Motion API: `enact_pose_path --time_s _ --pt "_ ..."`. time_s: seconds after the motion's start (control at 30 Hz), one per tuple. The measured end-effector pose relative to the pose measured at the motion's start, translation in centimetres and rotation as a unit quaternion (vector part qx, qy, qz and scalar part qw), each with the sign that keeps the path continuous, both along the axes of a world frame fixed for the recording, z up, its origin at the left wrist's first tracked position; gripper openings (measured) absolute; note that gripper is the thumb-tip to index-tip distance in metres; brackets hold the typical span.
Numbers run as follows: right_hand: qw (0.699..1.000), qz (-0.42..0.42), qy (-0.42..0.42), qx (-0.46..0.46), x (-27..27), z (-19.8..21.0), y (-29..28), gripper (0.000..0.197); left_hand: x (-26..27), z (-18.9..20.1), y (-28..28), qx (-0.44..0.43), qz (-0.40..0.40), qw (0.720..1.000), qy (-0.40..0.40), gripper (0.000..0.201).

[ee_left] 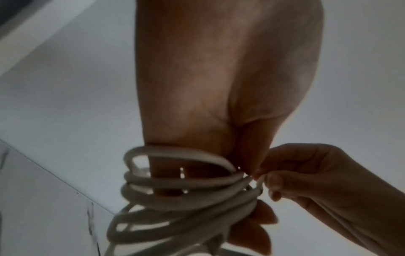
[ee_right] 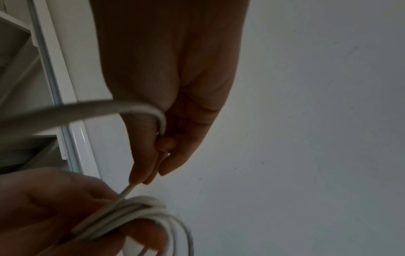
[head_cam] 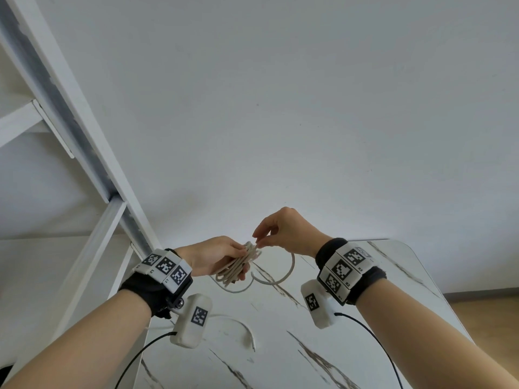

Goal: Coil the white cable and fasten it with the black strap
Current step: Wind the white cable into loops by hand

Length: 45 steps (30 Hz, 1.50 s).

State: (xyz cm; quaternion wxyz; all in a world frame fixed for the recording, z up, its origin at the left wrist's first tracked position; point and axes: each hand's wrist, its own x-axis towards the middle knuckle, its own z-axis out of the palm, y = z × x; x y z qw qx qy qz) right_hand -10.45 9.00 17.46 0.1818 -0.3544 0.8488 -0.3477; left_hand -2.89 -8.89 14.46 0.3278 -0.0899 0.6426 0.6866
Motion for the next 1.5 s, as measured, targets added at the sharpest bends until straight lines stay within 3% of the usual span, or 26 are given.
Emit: enact_pose_path --time_s 0.23,0.57,0.73,0.8,1.0,1.07,1.17,1.23,1.5 --pt "0.999 -0.046 -0.002 -0.006 -0.8 -0.7 0.6 0.017 0.4 0.1 -0.3 -0.014 -0.029 0.999 0.031 0.026" --pt "0.992 -0.123 -0.029 -0.026 -0.7 -4.3 1.4 0.025 0.1 0.8 -2.3 0.19 0.026 0.981 0.025 0.043" --pt "0.987 -0.147 -0.04 -0.044 -0.2 -5.6 1.1 0.024 -0.2 1.5 -2.0 0.276 0.085 0.956 0.055 0.04" --pt "0.983 -0.166 -0.056 -0.053 0.1 -6.0 1.0 0.024 -0.4 2.1 -1.6 0.287 0.127 0.947 0.074 0.031" --pt "0.972 -0.201 -0.08 -0.092 1.3 -6.8 0.8 0.025 -0.7 2.1 -0.9 0.315 0.248 0.913 0.079 0.032" --pt "0.943 -0.241 -0.155 -0.171 1.5 -6.6 0.7 0.027 -0.8 1.9 -0.9 0.329 0.272 0.901 0.074 0.031" --pt "0.845 -0.301 -0.312 -0.312 1.3 -6.0 0.4 0.023 -1.0 1.7 -1.1 0.345 0.303 0.885 0.076 0.031" --pt "0.815 -0.314 -0.345 -0.344 1.0 -5.9 0.3 0.02 -1.0 1.8 -1.3 0.352 0.323 0.874 0.084 0.031" --pt "0.908 -0.246 -0.276 -0.199 1.5 -6.3 0.4 0.017 -2.0 2.2 -1.8 0.371 0.389 0.836 0.109 0.033"
